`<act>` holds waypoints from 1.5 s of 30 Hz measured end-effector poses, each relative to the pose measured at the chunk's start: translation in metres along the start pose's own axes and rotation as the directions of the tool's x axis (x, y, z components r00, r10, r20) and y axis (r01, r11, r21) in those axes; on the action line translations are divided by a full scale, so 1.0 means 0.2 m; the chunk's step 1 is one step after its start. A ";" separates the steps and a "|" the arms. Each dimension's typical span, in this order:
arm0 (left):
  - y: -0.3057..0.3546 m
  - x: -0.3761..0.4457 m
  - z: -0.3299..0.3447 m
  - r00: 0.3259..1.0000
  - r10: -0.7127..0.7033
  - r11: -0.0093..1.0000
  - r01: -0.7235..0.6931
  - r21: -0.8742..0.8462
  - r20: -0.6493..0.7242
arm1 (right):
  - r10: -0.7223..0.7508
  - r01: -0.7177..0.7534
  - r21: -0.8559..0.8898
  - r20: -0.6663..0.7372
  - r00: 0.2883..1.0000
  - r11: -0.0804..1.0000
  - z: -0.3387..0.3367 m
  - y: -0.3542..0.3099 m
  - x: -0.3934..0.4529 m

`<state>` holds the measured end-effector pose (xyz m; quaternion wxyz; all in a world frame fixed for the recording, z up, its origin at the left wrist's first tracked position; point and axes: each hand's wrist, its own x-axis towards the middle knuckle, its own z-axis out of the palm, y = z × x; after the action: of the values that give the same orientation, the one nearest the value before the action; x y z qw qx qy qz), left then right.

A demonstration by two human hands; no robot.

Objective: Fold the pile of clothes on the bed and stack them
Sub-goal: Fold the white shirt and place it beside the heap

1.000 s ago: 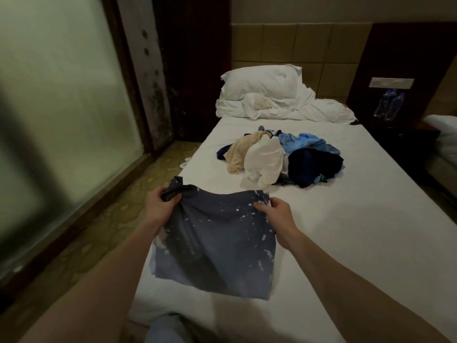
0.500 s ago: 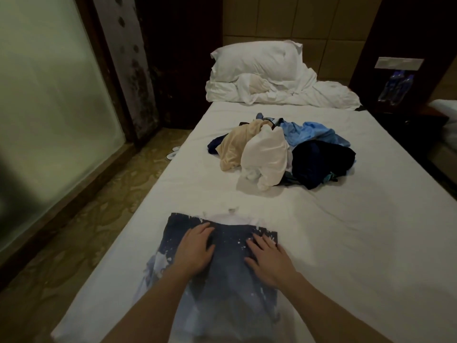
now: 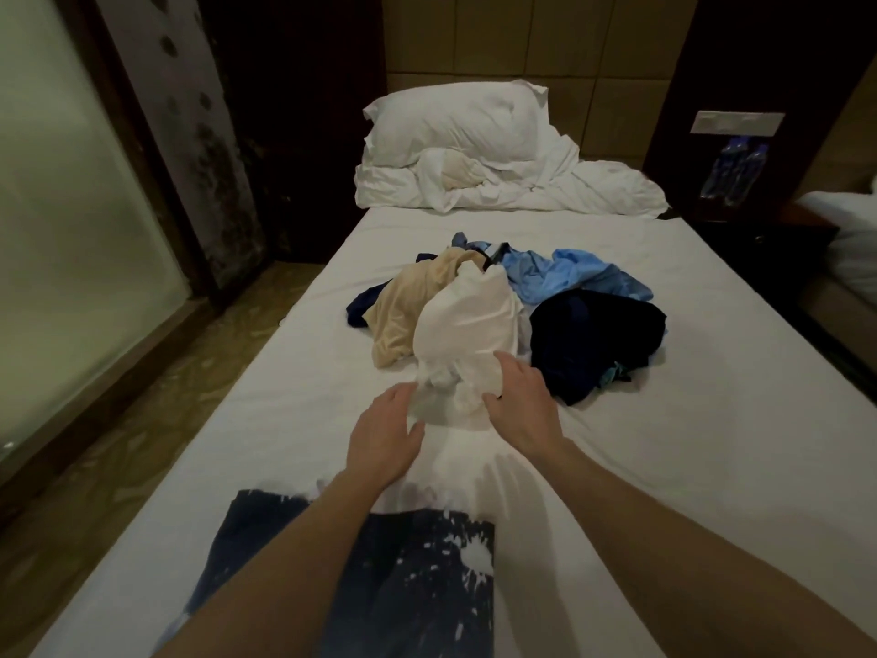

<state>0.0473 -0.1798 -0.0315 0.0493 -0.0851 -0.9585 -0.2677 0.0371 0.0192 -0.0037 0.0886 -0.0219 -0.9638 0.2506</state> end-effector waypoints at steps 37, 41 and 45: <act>0.90 -0.75 -0.63 0.990 0.137 0.860 -0.111 -0.499 0.015 | -0.008 0.023 0.673 -0.025 1.000 0.740 -1.30 -0.18 -0.88; 1.01 -0.86 -0.73 0.996 0.083 0.840 -0.090 -0.535 -0.038 | -0.166 0.125 0.373 0.079 0.983 0.919 -1.40 -0.09 -1.06; 1.13 -0.91 -0.82 0.957 0.222 0.839 -0.285 -0.464 -0.186 | -0.316 0.333 -0.109 0.148 0.937 0.937 -1.41 0.04 -1.14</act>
<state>0.2763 -0.0993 0.1967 0.1212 -0.2041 -0.8356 -0.4954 0.3135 0.1420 0.1984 0.0649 0.1480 -0.9723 0.1687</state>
